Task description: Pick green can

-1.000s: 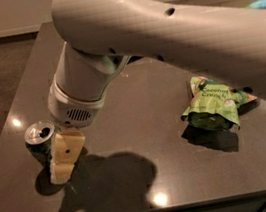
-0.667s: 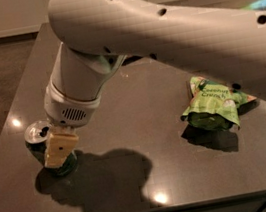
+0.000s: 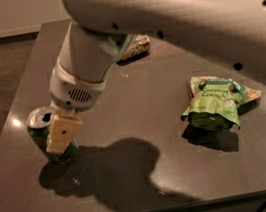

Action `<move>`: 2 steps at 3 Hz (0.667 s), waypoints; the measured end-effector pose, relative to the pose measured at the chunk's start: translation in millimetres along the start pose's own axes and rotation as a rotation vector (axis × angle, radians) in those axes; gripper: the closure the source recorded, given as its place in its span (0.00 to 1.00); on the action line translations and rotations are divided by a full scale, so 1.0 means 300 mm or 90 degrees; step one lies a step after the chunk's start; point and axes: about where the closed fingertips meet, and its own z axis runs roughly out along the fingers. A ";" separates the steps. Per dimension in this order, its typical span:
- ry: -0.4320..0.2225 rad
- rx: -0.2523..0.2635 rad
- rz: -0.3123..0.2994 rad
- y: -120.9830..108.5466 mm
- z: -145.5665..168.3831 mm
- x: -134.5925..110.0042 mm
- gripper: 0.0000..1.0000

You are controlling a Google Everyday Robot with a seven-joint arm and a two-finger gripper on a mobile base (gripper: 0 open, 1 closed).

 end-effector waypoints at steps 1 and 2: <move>-0.019 0.006 0.004 -0.039 -0.089 -0.002 1.00; -0.040 0.020 0.009 -0.080 -0.202 0.010 1.00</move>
Offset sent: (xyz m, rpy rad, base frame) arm 0.0553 -0.0651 0.0782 0.1109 -0.0200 -0.0631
